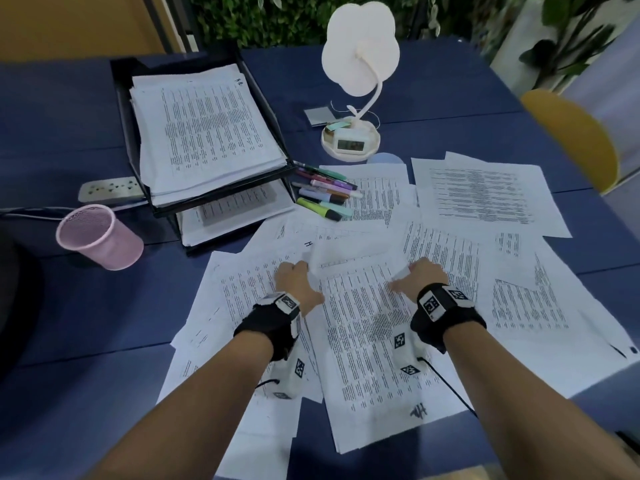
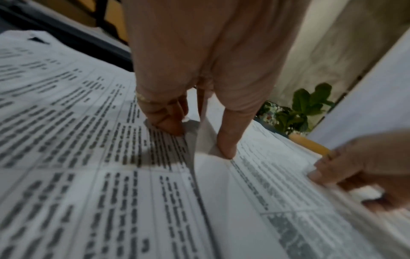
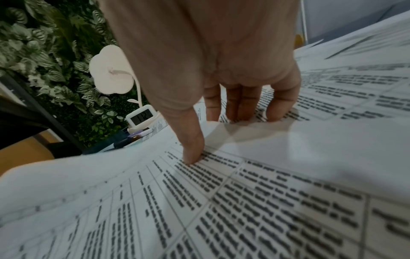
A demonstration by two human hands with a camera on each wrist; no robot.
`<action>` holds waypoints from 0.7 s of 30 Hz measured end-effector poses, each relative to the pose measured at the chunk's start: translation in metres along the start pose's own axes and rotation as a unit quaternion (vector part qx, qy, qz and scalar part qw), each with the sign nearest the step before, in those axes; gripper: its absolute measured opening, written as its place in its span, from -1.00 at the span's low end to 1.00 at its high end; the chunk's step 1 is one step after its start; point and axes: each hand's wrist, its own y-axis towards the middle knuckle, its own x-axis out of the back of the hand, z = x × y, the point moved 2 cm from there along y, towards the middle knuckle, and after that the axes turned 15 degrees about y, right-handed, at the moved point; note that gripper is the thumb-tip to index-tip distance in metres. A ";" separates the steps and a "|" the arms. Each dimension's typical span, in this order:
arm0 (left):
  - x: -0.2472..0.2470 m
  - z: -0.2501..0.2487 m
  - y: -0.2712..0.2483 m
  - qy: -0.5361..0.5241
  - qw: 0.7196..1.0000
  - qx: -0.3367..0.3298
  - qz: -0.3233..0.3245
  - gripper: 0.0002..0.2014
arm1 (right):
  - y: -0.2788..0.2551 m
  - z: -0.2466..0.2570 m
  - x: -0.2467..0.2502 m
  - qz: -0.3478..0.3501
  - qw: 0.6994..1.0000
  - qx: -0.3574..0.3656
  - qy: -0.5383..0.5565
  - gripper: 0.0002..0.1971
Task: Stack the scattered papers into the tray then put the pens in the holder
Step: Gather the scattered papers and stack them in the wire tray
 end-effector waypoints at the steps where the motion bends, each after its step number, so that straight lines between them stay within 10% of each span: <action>1: -0.001 -0.002 0.001 0.021 1.000 -0.002 -0.015 -0.26 | 0.000 0.001 -0.001 -0.009 1.000 -0.004 -0.018 -0.16; 15: 0.007 -0.006 0.004 0.117 0.993 -0.016 0.005 -0.15 | 0.003 0.005 0.002 -0.010 0.999 -0.015 -0.040 -0.18; 21: 0.008 -0.007 0.002 0.047 0.998 -0.036 0.014 -0.42 | 0.006 -0.002 0.005 0.036 0.996 -0.013 0.079 -0.20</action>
